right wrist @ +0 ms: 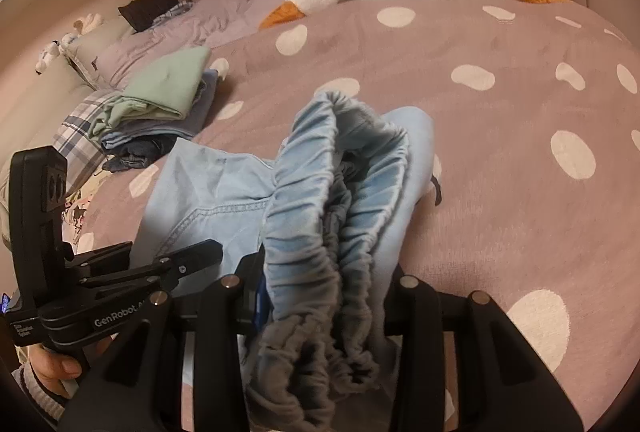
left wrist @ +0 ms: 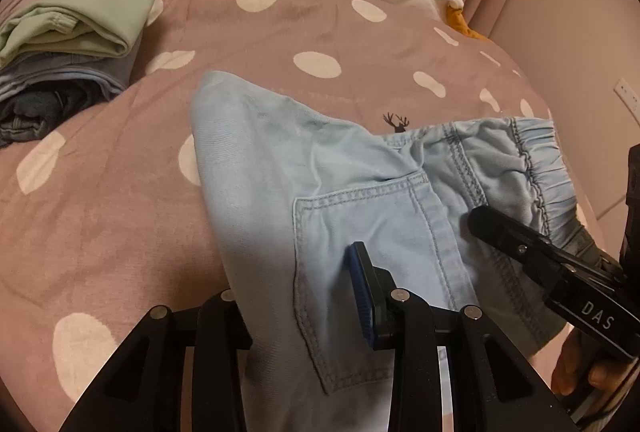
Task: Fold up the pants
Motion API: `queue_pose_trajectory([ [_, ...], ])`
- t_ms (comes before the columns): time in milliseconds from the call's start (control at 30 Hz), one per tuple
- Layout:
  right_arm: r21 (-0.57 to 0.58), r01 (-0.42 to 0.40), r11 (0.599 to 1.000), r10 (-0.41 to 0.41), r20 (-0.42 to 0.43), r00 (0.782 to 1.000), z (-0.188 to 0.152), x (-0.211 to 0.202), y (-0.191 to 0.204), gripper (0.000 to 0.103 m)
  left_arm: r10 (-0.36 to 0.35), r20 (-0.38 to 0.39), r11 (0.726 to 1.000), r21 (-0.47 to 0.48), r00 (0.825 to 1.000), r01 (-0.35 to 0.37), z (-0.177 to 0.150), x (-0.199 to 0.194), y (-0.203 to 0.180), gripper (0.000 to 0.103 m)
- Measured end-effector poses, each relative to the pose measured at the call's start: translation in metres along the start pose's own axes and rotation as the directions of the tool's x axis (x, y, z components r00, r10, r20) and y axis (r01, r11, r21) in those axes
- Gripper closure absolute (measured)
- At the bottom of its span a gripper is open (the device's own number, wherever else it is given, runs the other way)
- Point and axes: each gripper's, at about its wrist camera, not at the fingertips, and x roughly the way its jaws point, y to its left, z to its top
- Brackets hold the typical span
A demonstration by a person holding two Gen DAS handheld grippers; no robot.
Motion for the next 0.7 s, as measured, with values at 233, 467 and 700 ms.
queue_pose_trajectory([
  [233,0.076,-0.004,0.997,0.008,-0.05,0.999,-0.002,0.015,-0.015,0.06,0.017,-0.016,1.0,0.01,1.0,-0.017,0.0,0.007,0.001,0.07],
  [467,0.194,-0.008,0.981,0.029,-0.105,0.994,-0.01,0.03,-0.037,0.048,0.039,-0.025,0.999,0.015,0.999,-0.039,-0.001,0.013,0.005,0.057],
  [700,0.204,0.007,0.979,0.018,-0.117,0.993,-0.013,0.031,-0.038,0.042,0.069,-0.032,0.998,0.008,0.997,-0.069,-0.002,0.015,0.01,0.041],
])
